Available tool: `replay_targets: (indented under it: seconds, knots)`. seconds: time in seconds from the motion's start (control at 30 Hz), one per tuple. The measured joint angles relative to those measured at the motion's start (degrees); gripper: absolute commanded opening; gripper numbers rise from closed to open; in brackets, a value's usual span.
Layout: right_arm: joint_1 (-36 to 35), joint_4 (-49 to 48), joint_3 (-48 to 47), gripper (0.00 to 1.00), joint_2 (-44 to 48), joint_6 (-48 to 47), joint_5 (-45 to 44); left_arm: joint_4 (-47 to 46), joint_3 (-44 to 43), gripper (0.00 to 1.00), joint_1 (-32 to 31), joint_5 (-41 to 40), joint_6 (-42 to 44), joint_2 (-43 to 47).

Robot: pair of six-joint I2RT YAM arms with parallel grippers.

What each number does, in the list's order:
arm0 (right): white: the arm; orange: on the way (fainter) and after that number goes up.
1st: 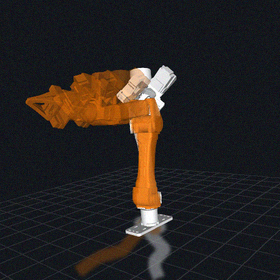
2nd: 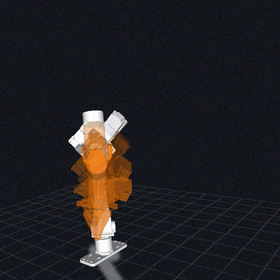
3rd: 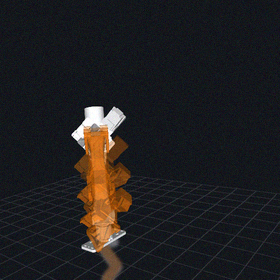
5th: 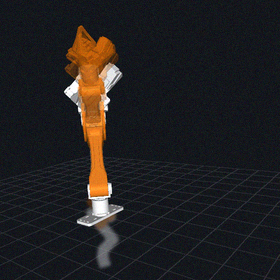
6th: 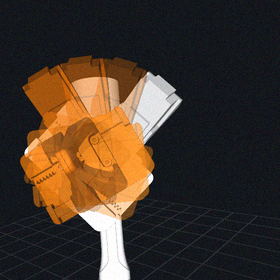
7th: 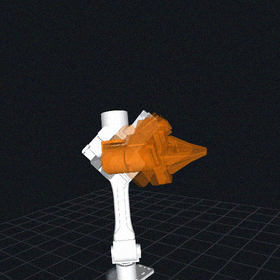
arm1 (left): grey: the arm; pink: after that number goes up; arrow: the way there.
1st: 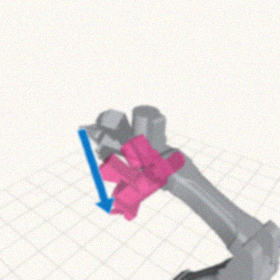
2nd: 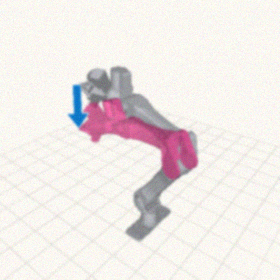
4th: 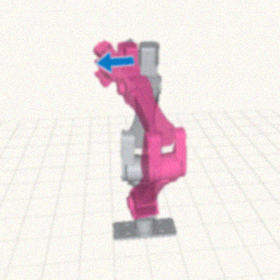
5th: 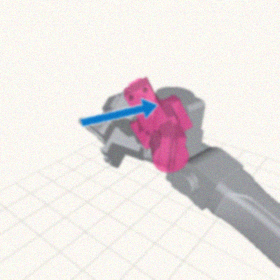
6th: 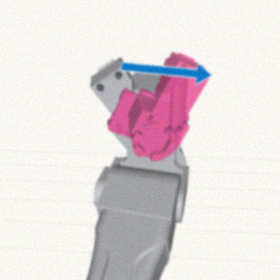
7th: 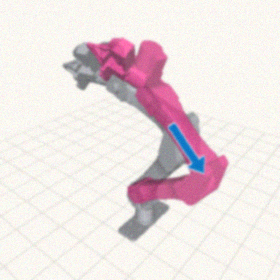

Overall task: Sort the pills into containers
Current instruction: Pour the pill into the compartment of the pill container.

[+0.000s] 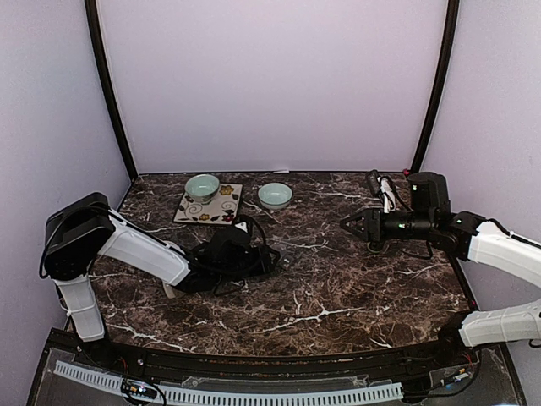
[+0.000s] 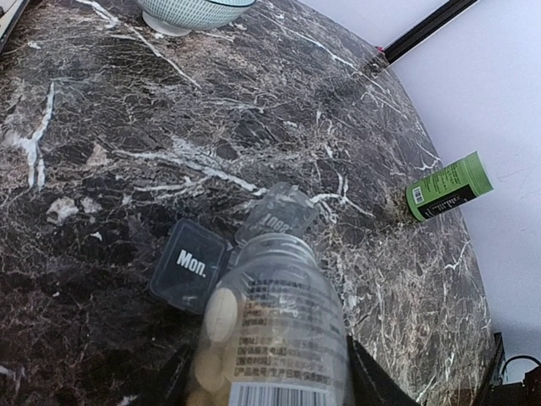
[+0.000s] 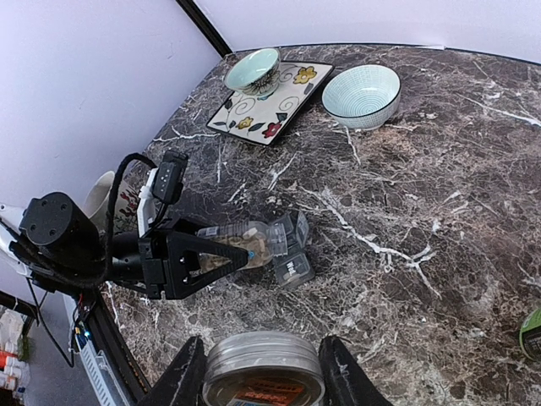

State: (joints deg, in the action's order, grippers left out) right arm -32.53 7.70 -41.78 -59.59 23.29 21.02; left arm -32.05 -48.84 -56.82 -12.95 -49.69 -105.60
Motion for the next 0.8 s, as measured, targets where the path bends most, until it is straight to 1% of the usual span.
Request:
replay_targets:
  seconds: [0.37,0.8]
  knots:
    - [0.0,0.0,0.0,0.33,-0.2,0.0,0.0,2.4,-0.2,0.0,0.0,0.0,-0.2,0.0]
    - [0.0,0.0,0.0,0.33,-0.2,0.2,0.0,7.6,-3.7,0.0,0.0,0.1,-2.1,0.0]
